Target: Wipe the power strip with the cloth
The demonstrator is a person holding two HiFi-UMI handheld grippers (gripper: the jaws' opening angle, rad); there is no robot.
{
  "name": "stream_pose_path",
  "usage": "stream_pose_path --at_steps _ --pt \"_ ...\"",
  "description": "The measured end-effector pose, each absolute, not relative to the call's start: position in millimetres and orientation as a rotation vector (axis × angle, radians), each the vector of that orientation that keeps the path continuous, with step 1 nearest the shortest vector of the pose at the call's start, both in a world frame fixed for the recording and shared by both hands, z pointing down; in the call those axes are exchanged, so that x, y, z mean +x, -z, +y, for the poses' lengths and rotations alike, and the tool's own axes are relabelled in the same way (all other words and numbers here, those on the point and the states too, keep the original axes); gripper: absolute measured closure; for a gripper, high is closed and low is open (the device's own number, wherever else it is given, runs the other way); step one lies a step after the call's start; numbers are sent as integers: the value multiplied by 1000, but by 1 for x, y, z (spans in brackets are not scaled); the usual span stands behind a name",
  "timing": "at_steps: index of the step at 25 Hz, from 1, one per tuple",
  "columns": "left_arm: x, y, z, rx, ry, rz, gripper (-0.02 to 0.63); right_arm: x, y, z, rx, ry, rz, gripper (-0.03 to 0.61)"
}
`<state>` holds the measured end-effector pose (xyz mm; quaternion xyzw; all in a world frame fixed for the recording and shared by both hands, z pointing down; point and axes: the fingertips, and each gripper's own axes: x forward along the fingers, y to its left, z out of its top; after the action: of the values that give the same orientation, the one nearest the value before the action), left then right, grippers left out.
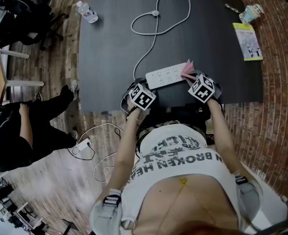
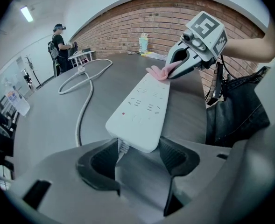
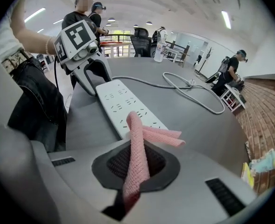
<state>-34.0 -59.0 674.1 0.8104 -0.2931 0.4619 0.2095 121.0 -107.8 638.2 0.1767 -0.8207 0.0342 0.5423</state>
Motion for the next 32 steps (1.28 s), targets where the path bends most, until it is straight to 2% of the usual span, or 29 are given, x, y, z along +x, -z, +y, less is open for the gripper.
stream_pose_path --at_steps 6,10,14,16,32 --pt "-32 -633 -67 2326 -1173 -929 333 110 -606 -113 511 -116 -2090 561" --pt "-16 -599 -73 2413 -989 -985 375 97 -579 -114 558 -137 -2196 561" --pt "-2 -563 -73 2463 -790 -1040 569 87 -552 -110 593 -134 -2284 561" --pt "2 -550 -73 2470 -735 -1061 592 82 -539 -108 609 -137 -2324 561" --pt "12 -443 -82 2617 -320 -1195 606 42 -425 -92 725 -101 -2796 561"
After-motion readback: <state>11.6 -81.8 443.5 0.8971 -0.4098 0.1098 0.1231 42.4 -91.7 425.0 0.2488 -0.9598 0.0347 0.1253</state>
